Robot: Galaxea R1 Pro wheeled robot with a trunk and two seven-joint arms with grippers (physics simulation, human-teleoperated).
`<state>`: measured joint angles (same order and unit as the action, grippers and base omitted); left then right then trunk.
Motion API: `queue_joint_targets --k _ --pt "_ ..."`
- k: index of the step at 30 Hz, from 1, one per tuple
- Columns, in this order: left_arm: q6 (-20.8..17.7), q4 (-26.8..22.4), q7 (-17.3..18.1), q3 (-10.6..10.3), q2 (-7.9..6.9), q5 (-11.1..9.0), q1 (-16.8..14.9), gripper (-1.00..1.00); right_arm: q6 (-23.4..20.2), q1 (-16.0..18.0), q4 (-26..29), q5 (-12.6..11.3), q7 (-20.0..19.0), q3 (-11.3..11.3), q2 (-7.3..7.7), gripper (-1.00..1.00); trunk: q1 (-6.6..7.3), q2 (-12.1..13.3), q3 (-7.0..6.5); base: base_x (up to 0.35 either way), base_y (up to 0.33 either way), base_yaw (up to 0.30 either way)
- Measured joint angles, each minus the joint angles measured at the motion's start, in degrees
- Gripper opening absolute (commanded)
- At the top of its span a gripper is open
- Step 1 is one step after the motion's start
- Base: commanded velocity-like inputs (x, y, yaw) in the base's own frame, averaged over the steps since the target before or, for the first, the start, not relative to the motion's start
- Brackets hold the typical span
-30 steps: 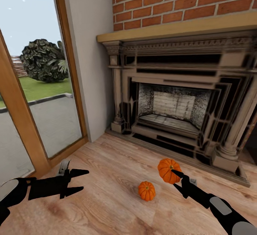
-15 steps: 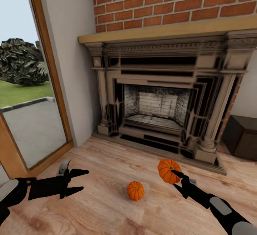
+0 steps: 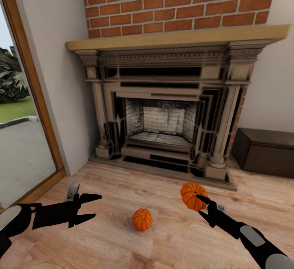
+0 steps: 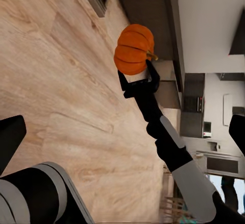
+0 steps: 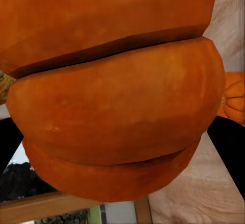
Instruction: Place each of the two pumpkins and all three candles from the living room inside a cabinet in the living room (use any cabinet), then make sure every cabinet is closed, and position the cauldron so it is next to a table in the living room.
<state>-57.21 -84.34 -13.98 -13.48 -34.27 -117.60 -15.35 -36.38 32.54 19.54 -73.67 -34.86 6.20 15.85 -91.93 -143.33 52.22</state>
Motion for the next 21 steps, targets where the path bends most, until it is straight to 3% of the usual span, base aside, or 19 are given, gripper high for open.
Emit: queue_joint_targets --k 7,10,13,16,18,21 --pt "0.0 0.1 -0.2 0.0 0.03 0.2 0.0 1.0 0.0 0.0 0.0 0.0 0.0 -0.1 0.26 -1.0 0.0 0.0 -0.32 0.0 0.0 -0.269" --pt "0.1 0.2 -0.4 0.0 0.05 1.7 0.0 1.0 0.0 0.0 -0.1 0.0 0.0 -0.1 0.34 -1.0 0.0 0.0 -0.46 0.0 0.0 -0.269" --pt "0.3 1.2 -0.3 0.1 0.65 5.1 0.0 1.0 0.0 0.0 -0.1 0.0 0.0 -0.3 0.42 -1.0 0.0 0.0 -0.6 0.0 0.0 -0.269" --pt "0.3 2.8 -0.2 0.5 3.39 9.2 0.0 1.0 0.0 0.0 -0.1 0.0 0.0 -0.5 0.44 -1.0 0.0 0.0 -0.74 0.0 0.0 -0.269" --pt "0.4 3.3 -0.1 0.8 4.62 13.3 -0.1 1.0 0.1 0.0 -0.1 0.0 0.1 -0.6 0.48 -1.0 0.0 0.0 -0.83 0.0 0.0 -0.269" --pt "0.5 3.5 -0.1 0.8 5.86 16.8 -0.1 1.0 0.6 0.0 -0.1 0.0 0.1 -0.7 0.57 -1.0 0.0 0.0 -0.97 0.0 0.0 -0.269"
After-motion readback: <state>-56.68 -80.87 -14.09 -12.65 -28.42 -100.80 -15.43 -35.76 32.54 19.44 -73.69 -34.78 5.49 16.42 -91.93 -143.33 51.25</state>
